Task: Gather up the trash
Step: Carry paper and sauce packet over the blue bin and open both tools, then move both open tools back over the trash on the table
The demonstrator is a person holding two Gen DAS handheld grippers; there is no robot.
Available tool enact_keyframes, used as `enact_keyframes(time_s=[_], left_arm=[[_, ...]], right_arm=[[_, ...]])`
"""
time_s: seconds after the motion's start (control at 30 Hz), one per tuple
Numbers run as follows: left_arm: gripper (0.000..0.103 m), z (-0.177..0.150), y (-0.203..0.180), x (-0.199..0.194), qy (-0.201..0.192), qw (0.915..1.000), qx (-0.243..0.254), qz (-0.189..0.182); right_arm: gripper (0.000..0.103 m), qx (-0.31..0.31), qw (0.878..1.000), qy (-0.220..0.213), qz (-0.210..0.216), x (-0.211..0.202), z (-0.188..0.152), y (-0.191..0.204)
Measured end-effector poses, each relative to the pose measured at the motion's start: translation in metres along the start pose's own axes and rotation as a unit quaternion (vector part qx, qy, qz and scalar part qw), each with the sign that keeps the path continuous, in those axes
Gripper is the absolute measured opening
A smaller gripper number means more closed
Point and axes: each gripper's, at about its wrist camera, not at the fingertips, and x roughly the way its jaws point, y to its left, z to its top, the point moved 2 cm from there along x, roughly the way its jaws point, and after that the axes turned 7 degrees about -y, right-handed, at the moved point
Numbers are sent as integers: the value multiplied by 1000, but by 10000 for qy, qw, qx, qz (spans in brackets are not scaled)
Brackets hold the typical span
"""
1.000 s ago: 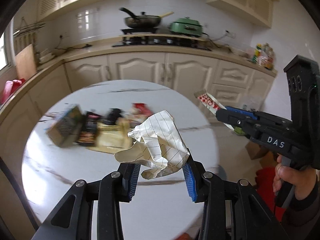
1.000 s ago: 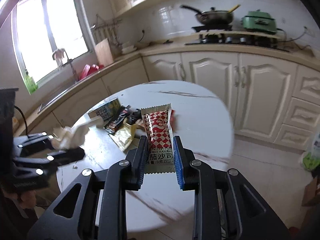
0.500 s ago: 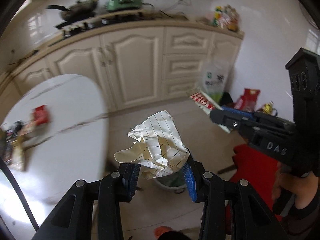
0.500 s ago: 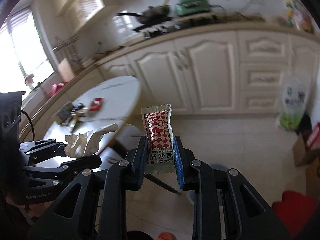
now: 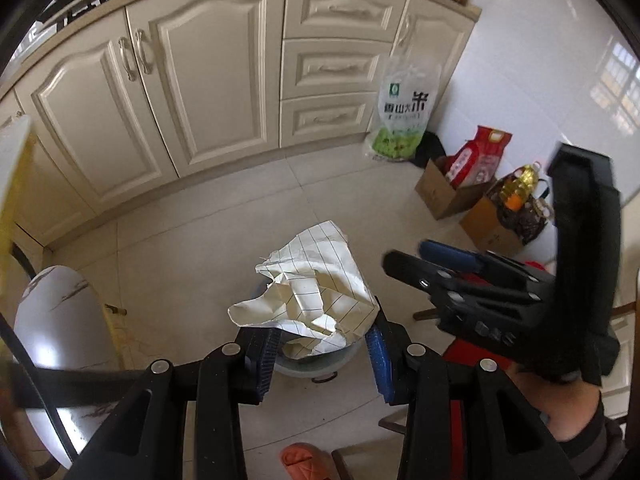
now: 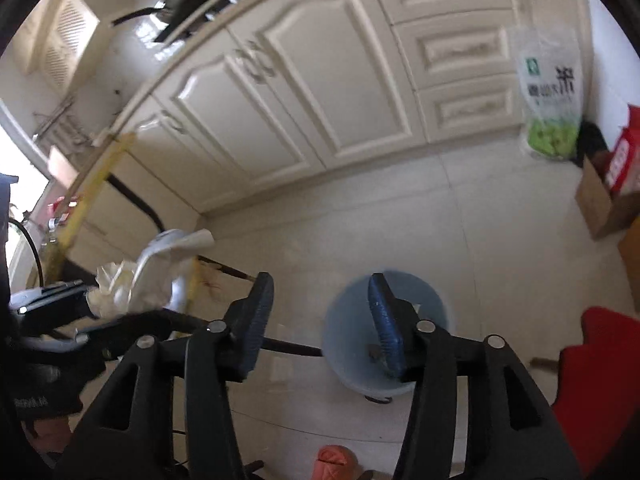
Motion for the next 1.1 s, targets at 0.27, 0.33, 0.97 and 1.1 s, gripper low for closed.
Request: enact_keyframes(time_s=[0.27,0.33,0.97,1.1], left_arm=[[46,19,-18,63,179,9998,3,34],[63,19,-20,61,109,9999,-19,90],[91,-48,-33,-144,-1514,9872,5,496],[94,-75,-27,-201,-1904,9795,9,656]], right_arm=[[61,221,9992,-211,-264,-23,-8,-24],[65,244,9990,-263,-260,-31,-7,-22],[96,-400,9899,-1333,-285,-162,2,91],[96,-663,9854,-1561,-155,-188,3,132]])
